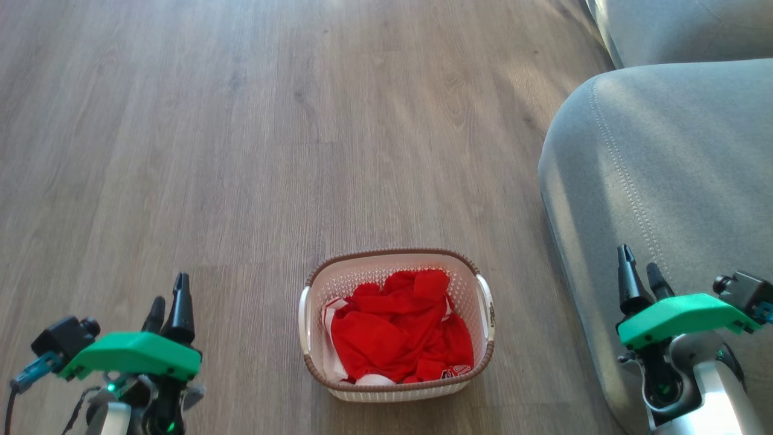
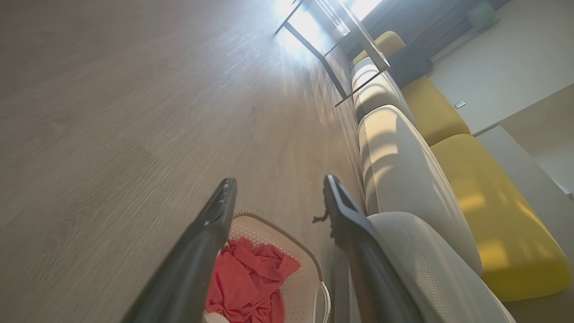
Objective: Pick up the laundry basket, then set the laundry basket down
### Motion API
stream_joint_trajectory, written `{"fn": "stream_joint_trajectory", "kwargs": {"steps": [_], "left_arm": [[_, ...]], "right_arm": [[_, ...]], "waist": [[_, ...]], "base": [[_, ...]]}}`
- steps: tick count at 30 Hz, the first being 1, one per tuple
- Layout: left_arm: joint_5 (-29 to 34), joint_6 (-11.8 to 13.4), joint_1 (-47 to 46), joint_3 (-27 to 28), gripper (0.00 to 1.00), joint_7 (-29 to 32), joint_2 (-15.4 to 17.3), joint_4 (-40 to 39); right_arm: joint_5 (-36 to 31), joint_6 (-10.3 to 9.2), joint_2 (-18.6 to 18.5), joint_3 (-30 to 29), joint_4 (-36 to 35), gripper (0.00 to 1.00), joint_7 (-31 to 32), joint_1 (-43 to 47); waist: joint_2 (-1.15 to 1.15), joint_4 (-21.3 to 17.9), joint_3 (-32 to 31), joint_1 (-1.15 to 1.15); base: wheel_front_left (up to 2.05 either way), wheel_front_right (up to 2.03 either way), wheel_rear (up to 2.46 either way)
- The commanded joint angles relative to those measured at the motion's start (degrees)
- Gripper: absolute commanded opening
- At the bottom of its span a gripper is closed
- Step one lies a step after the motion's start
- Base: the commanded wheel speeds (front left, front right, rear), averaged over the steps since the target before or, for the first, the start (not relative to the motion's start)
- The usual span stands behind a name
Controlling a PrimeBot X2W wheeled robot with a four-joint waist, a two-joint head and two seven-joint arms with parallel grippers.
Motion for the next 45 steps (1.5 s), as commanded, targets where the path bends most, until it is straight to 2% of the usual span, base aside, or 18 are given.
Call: {"fn": "stream_joint_trajectory", "kwargs": {"steps": [1,45], "left_arm": [[2.0,0.1,-4.3,0.8,1.0,-0.8,1.8,-1.5],[27.5,1.7,-8.3,-1.5,1.0,-8.0,4.1,2.0]], "right_arm": [[-2.3,-0.05,-0.3,0.9,-1.4,1.0,-1.2,-3.6],[-28.7,-0.08,-2.4,7.2,4.4,1.0,-8.4,-8.6]], "waist": [[0.0,0.0,0.0,0.0],[0.0,0.3,-0.4,0.0]], "base": [[0.0,0.0,0.0],[0.0,0.0,0.0]]}}
